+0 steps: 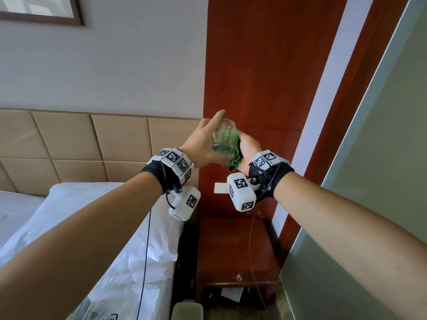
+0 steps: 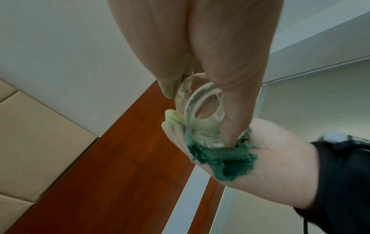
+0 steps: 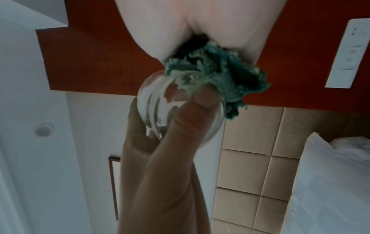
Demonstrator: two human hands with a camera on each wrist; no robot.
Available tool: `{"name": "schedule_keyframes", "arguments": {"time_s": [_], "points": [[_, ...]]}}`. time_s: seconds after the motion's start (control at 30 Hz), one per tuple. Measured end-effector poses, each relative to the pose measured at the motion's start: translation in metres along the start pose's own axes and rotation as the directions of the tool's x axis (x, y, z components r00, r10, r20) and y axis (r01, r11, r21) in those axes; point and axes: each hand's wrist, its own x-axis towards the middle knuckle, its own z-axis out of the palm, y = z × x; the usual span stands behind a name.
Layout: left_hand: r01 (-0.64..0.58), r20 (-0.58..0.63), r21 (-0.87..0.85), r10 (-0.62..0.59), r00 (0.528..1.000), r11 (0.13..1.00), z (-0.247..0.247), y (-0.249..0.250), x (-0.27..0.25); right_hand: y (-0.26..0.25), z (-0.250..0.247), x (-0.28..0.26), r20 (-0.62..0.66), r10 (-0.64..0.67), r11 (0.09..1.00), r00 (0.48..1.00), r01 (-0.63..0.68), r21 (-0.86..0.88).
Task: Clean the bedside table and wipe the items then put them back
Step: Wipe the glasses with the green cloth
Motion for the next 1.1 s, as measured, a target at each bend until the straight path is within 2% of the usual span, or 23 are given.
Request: {"name": "schedule_keyframes", "arguments": {"time_s": [0.07,0.17,0.27,0.37,0.5,0.67,0.77,0.83,0.87,0.93,1.03,1.1], "points": [[0.027,-0.020,0.004,-0.027,0.999,1.000,-0.002,-0.001,-0.003,0.001,0.001,-0.003,0.022,-0.021,1.000,1.000,0.021,-0.014],[0.076,-0.115,-0.039,-0.080,0.990,0.996,-0.005,-0.005,-0.008,0.000,0.006,-0.008,0.040,-0.077,0.997,0.996,0.077,-0.007],[0.073,-0.170,-0.042,-0.080,0.982,0.996,-0.010,-0.009,-0.009,0.000,0.016,-0.015,0.028,-0.246,0.968,0.969,0.247,-0.034],[0.060,-0.200,0.008,-0.057,0.978,0.998,-0.016,-0.010,-0.009,0.002,0.020,-0.019,0.063,-0.480,0.862,0.875,0.483,-0.155],[0.054,-0.183,0.084,-0.038,0.982,0.995,-0.023,-0.011,-0.012,0.003,0.018,-0.028,0.179,-0.677,0.619,0.714,0.684,-0.386],[0.084,-0.155,0.127,-0.064,0.986,0.988,-0.027,-0.009,-0.017,0.010,0.014,-0.031,0.351,-0.758,0.340,0.550,0.793,-0.506],[0.113,-0.159,0.124,-0.093,0.983,0.986,-0.032,-0.011,-0.018,0.013,0.012,-0.039,0.473,-0.754,0.167,0.456,0.829,-0.533],[0.141,-0.183,0.098,-0.122,0.976,0.985,-0.037,-0.012,-0.018,0.017,0.012,-0.043,0.530,-0.744,0.090,0.406,0.848,-0.523],[0.150,-0.194,0.088,-0.130,0.972,0.985,-0.038,-0.013,-0.018,0.019,0.013,-0.045,0.536,-0.742,0.085,0.403,0.850,-0.521],[0.145,-0.202,0.085,-0.126,0.971,0.986,-0.041,-0.012,-0.019,0.020,0.016,-0.048,0.500,-0.744,0.152,0.443,0.841,-0.519],[0.126,-0.213,0.101,-0.102,0.972,0.987,-0.041,-0.008,-0.023,0.014,0.024,-0.050,0.419,-0.731,0.258,0.538,0.787,-0.560],[0.106,-0.211,0.128,-0.077,0.975,0.986,-0.040,-0.005,-0.026,0.007,0.029,-0.051,0.347,-0.699,0.356,0.625,0.725,-0.589]]}}
